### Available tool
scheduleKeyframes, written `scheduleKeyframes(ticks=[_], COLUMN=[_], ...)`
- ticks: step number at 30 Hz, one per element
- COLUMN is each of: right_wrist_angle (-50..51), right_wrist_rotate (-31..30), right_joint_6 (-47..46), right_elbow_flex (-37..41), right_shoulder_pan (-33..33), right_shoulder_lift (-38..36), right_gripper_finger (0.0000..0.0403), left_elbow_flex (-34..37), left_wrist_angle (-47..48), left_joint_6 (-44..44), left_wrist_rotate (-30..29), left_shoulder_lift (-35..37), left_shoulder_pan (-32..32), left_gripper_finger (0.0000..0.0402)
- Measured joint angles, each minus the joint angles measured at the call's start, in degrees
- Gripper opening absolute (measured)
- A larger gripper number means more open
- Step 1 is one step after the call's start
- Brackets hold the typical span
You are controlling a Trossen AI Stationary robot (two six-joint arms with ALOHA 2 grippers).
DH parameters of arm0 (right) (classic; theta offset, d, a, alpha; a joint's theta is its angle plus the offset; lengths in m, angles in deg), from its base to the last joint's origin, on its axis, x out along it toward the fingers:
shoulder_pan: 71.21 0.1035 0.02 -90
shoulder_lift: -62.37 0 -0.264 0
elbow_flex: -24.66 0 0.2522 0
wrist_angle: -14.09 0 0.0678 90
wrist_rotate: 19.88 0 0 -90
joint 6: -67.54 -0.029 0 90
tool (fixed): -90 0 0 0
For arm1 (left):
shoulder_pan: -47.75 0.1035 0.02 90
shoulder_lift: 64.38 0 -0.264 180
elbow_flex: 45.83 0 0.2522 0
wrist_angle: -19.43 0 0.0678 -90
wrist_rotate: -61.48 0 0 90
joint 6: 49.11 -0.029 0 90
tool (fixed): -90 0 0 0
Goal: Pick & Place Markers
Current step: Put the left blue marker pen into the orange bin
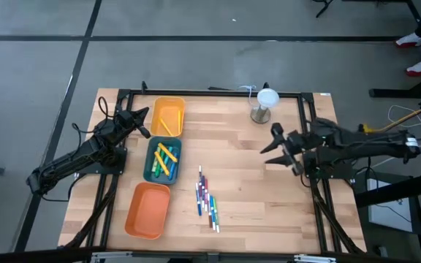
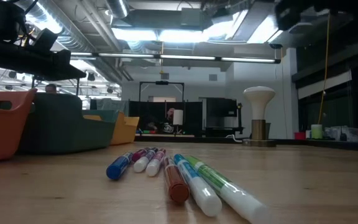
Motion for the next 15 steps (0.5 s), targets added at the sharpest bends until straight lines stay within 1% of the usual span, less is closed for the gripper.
scheduleKeyframes(ticks=[6, 9, 11, 15], right_wrist_angle=[-11.7, -16.4, -19.1, -22.4], right_wrist_rotate=[-0.1, -2.8, -4.5, -4.5], right_joint_6=[0.5, 0.8, 0.8, 2.2], right_elbow_flex=[11.5, 16.7, 19.8, 23.8], right_shoulder_pan=[-0.1, 0.0, -0.1, -0.1], right_shoulder_lift=[-9.1, -12.2, -14.0, -17.6], right_gripper_finger=[0.017, 0.017, 0.017, 0.017], left_elbow_flex=[0.0, 0.0, 0.0, 0.0], left_wrist_angle=[0.0, 0.0, 0.0, 0.0], left_joint_6=[0.0, 0.0, 0.0, 0.0], left_wrist_rotate=[0.0, 0.0, 0.0, 0.0], left_shoulder_lift=[0.0, 0.0, 0.0, 0.0], left_shoulder_pan=[0.0, 0.0, 0.0, 0.0], left_gripper_finger=[0.0009, 0.0007, 0.0007, 0.0006])
